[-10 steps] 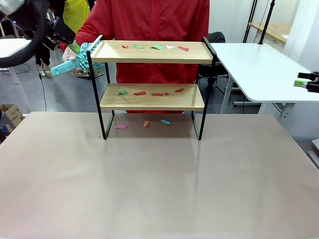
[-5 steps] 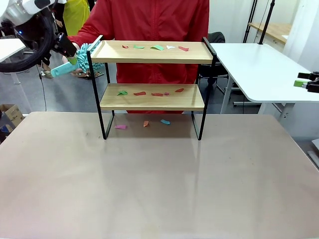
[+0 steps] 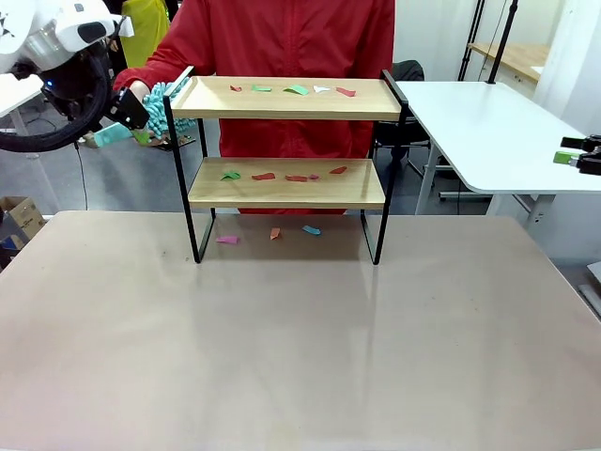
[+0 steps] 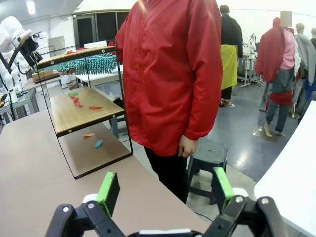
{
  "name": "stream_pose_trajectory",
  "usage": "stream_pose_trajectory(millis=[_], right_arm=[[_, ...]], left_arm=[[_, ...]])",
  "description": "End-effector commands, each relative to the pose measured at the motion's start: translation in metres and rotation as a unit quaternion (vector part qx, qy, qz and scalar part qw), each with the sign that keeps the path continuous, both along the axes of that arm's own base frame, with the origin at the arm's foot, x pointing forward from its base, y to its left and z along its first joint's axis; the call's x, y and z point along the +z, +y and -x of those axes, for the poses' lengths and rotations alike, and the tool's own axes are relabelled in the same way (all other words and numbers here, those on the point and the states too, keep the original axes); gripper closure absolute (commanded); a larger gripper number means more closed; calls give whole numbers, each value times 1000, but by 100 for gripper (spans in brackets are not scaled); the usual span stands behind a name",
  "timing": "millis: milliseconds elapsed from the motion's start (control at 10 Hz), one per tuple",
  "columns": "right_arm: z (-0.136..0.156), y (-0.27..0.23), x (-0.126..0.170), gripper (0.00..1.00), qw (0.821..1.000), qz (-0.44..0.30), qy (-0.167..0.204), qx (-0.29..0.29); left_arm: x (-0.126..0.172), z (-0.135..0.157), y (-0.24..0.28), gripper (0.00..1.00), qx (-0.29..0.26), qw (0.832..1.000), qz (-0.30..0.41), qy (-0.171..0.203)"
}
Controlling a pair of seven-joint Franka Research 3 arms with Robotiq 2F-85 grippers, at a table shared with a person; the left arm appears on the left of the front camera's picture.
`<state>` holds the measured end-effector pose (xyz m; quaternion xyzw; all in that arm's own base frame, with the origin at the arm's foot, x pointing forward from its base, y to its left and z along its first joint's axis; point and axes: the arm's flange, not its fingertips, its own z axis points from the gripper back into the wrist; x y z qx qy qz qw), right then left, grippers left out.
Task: Clean the shelf.
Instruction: Pick up the Duster handed by the human.
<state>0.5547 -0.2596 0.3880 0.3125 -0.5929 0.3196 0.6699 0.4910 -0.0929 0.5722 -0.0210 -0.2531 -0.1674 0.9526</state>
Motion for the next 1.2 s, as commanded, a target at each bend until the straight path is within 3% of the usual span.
stream_pose_trajectory(millis=[0,100,200,300,400,500,1100], right_arm=[[0,2,2,0,1000,0,-1,1],[0,2,2,0,1000,0,-1,1],[0,2,2,0,1000,0,-1,1],[0,2,2,0,1000,0,-1,1],[0,2,2,0,1000,0,-1,1],[0,2,2,0,1000,0,-1,1],[0,2,2,0,1000,0,-1,1]], left_arm=[[5,-2,3,0,16,1000,-3,6],[5,-1,3,58,20,1000,-7,4],[6,-1,3,58,22,1000,-13,6],[7,-1,3,100,26,1000,-14,6],[7,-1,3,63,30,999,-17,8],[7,-1,3,100,33,999,-17,10],[8,-4,4,100,63,997,-32,12]])
